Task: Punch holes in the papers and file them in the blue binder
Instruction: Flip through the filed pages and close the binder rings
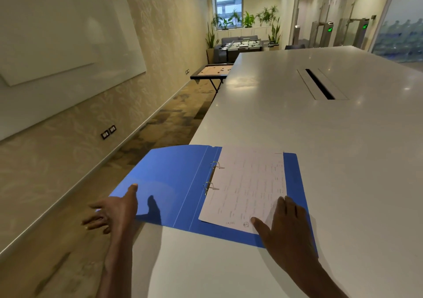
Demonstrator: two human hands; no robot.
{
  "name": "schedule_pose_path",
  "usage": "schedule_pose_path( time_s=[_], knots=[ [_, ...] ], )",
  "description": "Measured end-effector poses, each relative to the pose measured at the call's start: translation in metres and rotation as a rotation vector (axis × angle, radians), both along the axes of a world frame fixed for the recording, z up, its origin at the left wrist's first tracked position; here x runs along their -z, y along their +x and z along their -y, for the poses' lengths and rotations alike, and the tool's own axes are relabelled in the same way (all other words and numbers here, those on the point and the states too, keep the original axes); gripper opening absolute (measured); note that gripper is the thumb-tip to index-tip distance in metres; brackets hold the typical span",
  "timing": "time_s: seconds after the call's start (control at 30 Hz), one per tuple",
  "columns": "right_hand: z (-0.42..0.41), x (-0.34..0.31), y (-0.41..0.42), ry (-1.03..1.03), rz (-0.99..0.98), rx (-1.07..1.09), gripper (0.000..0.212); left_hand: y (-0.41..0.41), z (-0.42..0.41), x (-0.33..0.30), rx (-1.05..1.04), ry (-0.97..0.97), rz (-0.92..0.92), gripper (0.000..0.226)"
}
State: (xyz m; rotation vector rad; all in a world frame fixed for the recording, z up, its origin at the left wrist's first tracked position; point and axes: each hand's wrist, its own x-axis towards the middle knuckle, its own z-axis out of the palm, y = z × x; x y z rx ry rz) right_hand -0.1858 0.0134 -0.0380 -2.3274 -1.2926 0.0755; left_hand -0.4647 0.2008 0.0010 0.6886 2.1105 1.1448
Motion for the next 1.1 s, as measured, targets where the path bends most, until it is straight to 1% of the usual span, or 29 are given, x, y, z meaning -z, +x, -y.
schedule_pose_path(
  time_s=[0.07,0.1,0.2,0.37,0.47,0.6,0.7,0.77,0.83,0.9,0.97,1.03,1.1],
  knots=[
    [0.0,0.0,0.0,0.011,-0.012,0.008,0.088,-0.006,-0.003,0.007,-0.001,0.011,0.182,0.126],
    [-0.001,0.0,0.0,0.017,-0.015,0.011,0.088,-0.007,-0.002,0.011,-0.001,0.018,0.243,0.123],
    [-0.001,-0.001,0.0,0.014,-0.021,0.015,0.089,-0.008,0.003,0.013,-0.012,0.194,0.258,0.105],
    [-0.001,-0.001,0.0,0.014,-0.015,0.02,0.089,-0.001,0.017,-0.024,-0.121,0.413,0.305,0.096],
    [-0.001,-0.002,-0.001,0.025,-0.023,0.026,0.087,0.01,0.037,-0.052,-0.08,0.568,0.335,0.075],
    [-0.001,-0.004,-0.002,0.039,-0.048,0.037,0.087,0.023,0.064,-0.085,-0.059,0.76,0.381,0.062],
    [-0.002,-0.006,-0.001,0.041,-0.072,0.047,0.088,0.036,0.078,-0.103,0.029,0.857,0.422,0.043],
    [-0.003,-0.006,0.0,0.026,-0.088,0.055,0.09,0.049,0.087,-0.112,0.092,0.885,0.425,0.03],
    [-0.003,-0.006,0.003,0.043,-0.117,0.052,0.089,0.061,0.094,-0.115,0.193,0.894,0.423,0.027],
    [-0.005,-0.003,0.007,0.106,-0.133,0.039,0.078,0.071,0.097,-0.114,0.32,0.859,0.418,0.031],
    [-0.006,-0.002,0.012,0.14,-0.132,0.012,0.067,0.08,0.095,-0.109,0.487,0.774,0.393,0.03],
    [-0.007,-0.003,0.017,0.221,-0.228,0.017,0.058,0.09,0.09,-0.101,0.685,0.687,0.299,0.023],
    [-0.007,-0.009,0.024,0.389,-0.413,0.063,0.054,0.101,0.083,-0.09,0.838,0.578,0.206,0.018]
  ],
)
